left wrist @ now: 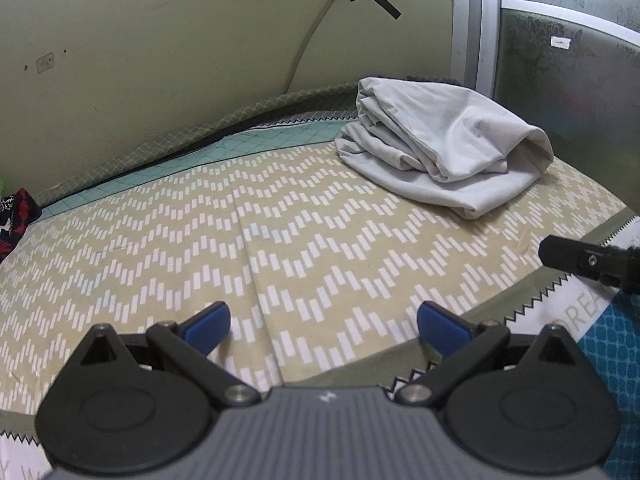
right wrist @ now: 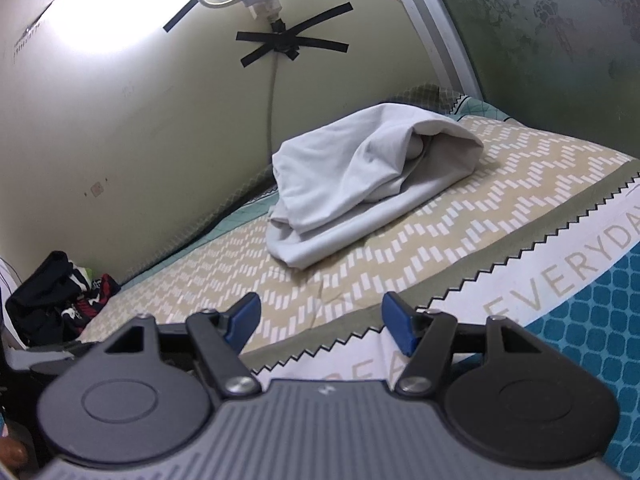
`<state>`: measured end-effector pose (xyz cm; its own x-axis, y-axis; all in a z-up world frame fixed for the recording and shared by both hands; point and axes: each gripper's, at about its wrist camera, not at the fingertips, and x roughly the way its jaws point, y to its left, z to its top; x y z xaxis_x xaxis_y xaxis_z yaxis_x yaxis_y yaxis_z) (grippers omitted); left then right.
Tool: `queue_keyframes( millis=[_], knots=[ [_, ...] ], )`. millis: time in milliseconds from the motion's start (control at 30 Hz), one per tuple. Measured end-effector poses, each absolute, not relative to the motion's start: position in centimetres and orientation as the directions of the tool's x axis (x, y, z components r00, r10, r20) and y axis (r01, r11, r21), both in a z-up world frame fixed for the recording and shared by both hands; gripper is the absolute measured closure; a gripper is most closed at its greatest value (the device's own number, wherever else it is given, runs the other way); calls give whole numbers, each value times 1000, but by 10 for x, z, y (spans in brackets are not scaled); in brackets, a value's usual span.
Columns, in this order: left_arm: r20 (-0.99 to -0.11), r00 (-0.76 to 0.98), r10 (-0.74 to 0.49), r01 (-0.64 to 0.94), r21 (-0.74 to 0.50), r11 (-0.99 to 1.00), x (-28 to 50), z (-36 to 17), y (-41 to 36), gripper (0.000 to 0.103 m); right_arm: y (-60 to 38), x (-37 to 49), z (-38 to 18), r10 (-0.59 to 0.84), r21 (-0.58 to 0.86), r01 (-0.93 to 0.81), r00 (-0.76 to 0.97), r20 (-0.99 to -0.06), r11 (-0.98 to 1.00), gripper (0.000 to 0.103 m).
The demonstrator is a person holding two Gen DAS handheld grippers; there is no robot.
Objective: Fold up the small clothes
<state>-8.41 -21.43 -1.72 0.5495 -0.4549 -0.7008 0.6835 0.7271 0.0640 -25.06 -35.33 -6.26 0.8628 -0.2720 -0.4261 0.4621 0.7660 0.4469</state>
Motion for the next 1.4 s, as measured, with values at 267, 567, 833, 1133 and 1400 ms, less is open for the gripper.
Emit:
queue_keyframes(
  millis=[267, 567, 833, 1133, 1400],
  knots=[
    [-637, 552, -538, 707, 16, 707, -90, -4, -204, 0, -348, -253, -61, -322, 420, 495, 850, -418, 761, 42],
    [-570, 666, -480, 638, 103, 763, -93, 0, -198, 0, -341, -253, -58, -341, 384, 498, 847, -408, 778, 41],
    [-612, 621, -490, 667, 84, 741, -93, -4, -201, 0, -341, -252, -59, -339, 387, 498, 847, -410, 776, 40],
    [-624, 613, -485, 670, 84, 738, -92, -5, -201, 0, -340, -253, -60, -339, 389, 499, 847, -411, 774, 39],
    [-629, 608, -484, 673, 85, 734, -91, -6, -202, 0, -340, -253, -60, -341, 391, 501, 846, -410, 772, 37]
  ],
)
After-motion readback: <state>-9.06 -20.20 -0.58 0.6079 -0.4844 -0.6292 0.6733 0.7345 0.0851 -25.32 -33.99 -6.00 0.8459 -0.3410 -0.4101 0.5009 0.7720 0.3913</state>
